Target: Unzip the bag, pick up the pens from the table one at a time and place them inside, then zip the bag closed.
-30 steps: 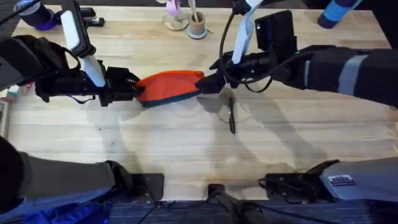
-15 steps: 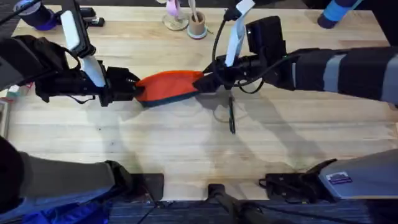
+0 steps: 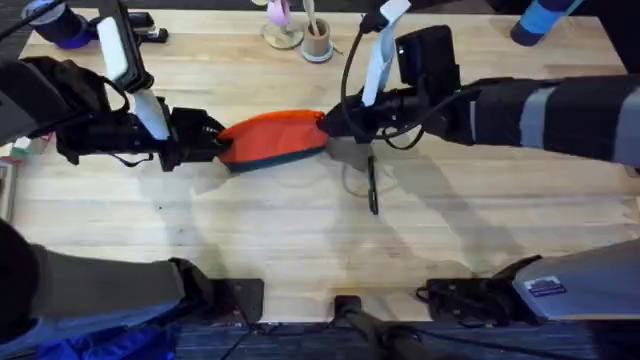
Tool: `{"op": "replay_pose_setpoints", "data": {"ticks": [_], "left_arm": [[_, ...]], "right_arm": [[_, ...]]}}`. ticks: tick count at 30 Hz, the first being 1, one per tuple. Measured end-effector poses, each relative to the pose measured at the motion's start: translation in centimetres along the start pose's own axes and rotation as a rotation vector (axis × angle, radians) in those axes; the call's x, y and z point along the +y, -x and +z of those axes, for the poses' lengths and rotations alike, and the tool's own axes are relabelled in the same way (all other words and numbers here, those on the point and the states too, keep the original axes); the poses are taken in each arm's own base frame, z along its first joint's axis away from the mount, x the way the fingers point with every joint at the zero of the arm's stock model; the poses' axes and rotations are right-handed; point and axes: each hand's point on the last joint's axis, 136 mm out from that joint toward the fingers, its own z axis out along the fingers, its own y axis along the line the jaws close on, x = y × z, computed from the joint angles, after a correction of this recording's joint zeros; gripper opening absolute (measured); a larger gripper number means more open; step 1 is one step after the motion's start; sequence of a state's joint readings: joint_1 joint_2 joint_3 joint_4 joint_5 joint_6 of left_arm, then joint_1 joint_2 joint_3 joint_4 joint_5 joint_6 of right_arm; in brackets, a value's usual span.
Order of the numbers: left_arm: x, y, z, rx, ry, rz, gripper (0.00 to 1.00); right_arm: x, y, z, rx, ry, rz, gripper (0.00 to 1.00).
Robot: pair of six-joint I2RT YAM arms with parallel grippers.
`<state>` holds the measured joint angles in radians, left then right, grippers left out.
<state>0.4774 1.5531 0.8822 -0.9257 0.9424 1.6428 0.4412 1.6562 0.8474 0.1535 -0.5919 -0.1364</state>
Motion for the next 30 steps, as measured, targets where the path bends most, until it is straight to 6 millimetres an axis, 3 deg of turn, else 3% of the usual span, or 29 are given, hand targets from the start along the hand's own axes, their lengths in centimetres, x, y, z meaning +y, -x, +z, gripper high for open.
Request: {"op": "replay_pose_setpoints", "data": {"ticks": [12,30], "left_arm": [[0.1,0.0,0.0,0.0,0.002,0.002,0.043],[-0.1,0.2,0.1,-0.006,-0.003,0.0,0.044]], "right_arm": [[0.2,0.7,-0.4,0.048,0.01,-0.061,0.031],[2.5,2.8,-2.7,0.143,0.062,-0.432,0.029]]}}
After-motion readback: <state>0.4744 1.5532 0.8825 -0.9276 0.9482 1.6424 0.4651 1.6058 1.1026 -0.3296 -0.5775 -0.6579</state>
